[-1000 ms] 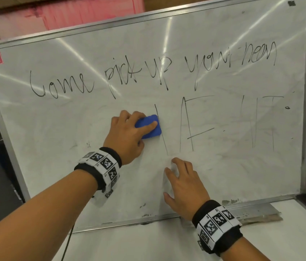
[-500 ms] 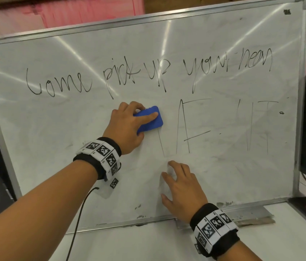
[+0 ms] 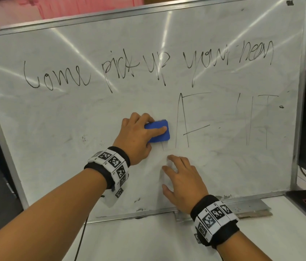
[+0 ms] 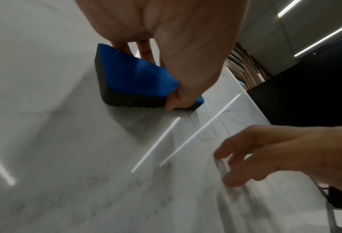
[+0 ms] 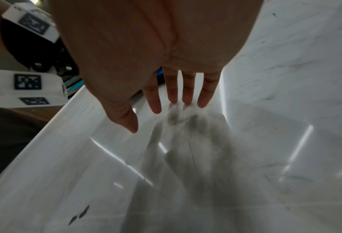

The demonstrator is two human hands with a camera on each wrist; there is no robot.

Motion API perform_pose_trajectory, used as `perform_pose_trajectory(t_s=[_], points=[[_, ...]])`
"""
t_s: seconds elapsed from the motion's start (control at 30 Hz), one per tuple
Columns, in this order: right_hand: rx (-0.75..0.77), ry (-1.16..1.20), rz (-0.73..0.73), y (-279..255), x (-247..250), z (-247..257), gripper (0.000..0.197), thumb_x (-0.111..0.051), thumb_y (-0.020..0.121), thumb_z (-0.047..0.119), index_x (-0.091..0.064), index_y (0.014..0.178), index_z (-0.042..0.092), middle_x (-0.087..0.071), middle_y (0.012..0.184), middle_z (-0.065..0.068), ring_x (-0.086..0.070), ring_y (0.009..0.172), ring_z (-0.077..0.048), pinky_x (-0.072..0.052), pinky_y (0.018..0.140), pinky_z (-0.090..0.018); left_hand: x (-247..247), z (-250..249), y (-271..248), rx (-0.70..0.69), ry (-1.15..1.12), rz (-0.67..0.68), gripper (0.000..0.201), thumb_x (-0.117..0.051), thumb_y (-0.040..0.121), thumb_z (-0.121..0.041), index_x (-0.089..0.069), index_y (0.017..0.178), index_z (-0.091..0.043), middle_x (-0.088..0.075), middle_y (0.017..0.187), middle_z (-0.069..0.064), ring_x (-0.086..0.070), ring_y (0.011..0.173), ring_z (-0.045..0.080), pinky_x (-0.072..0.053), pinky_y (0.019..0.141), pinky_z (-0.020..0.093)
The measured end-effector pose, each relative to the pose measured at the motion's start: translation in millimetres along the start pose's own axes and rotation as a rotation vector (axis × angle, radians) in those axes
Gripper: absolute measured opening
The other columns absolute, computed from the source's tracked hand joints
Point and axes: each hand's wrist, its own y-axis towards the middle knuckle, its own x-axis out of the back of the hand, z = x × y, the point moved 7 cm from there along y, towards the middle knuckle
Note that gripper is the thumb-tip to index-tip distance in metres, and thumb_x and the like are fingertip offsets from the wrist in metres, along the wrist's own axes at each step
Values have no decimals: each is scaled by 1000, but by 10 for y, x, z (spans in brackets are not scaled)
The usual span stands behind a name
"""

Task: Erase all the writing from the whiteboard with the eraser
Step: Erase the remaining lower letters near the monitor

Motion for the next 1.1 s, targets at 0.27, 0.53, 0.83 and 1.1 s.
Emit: perform_pose_trajectory(t_s=[0.27,0.53,0.83,1.1], points=[[25,2,-48,-19,6,-10,46,-59,81,50,-62,121,25,-41,146,-2,-39,130,-23,-49,91,-37,211,283,80,160,-38,-136,67,-76,74,-15,-59,136,-32,-50,130,11,-47,106,34,-41,88,49],[21,38,-114,-19,45,-64,40,-59,82,47,-68,113,22,-50,137,-3,-45,126,-22,-51,88,-37,-137,-45,-163,-86,-5,27,73,-82,65,-8,-63,131,-31,-54,124,10,-52,103,34,-42,84,49],[35,141,-186,-8,75,-105,35,-54,85,44,-71,102,18,-60,119,-3,-54,113,-20,-54,84,-36,-292,-235,-333,-200,20,155,70,-83,62,-8,-66,125,-33,-56,119,9,-53,102,32,-46,81,48],[4,360,-391,7,295,-202,29,-58,87,39,-73,92,14,-65,88,4,-60,84,-12,-54,67,-32,-157,-66,-245,37,-87,18,68,-84,70,-18,-62,133,-30,-54,118,11,-51,96,31,-50,79,45]])
